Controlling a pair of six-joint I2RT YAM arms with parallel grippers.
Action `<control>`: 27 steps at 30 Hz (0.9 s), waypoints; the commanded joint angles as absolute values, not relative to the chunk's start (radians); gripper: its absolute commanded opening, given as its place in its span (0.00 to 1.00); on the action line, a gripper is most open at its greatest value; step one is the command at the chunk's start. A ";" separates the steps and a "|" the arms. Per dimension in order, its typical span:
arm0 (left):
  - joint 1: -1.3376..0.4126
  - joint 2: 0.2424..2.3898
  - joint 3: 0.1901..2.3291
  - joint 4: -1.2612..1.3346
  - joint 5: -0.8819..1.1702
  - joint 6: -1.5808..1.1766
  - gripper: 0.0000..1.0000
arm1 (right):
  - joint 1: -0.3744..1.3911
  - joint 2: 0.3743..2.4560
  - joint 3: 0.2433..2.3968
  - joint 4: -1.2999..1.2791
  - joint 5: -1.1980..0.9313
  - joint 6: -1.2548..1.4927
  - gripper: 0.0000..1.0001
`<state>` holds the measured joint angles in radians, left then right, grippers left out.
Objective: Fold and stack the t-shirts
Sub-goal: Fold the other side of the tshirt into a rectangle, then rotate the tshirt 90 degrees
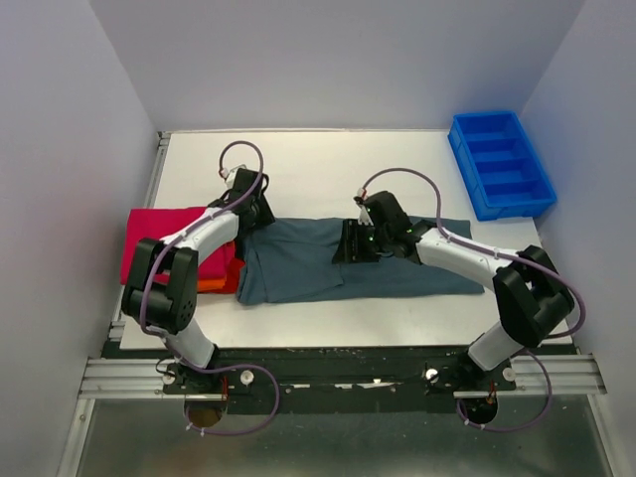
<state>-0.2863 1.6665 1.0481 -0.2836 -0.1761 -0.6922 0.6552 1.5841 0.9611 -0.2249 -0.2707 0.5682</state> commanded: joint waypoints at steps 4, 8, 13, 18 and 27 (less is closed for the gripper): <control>-0.357 1.516 0.988 -0.313 -0.269 -0.702 0.58 | 0.748 1.747 1.120 -0.126 -0.390 0.575 0.53; -0.386 1.428 0.896 -0.308 -0.261 -0.726 0.58 | 0.758 1.731 1.077 -0.092 -0.321 0.606 0.44; -0.434 1.209 0.737 -0.302 -0.322 -0.750 0.35 | 0.758 1.574 0.988 -0.188 -0.103 0.561 0.19; -0.436 1.094 0.640 -0.287 -0.288 -0.781 0.00 | 0.756 1.402 0.864 -0.328 0.133 0.616 0.01; -0.425 1.239 0.695 -0.252 -0.296 -0.920 0.00 | 0.600 1.134 0.693 -0.638 0.364 0.798 0.01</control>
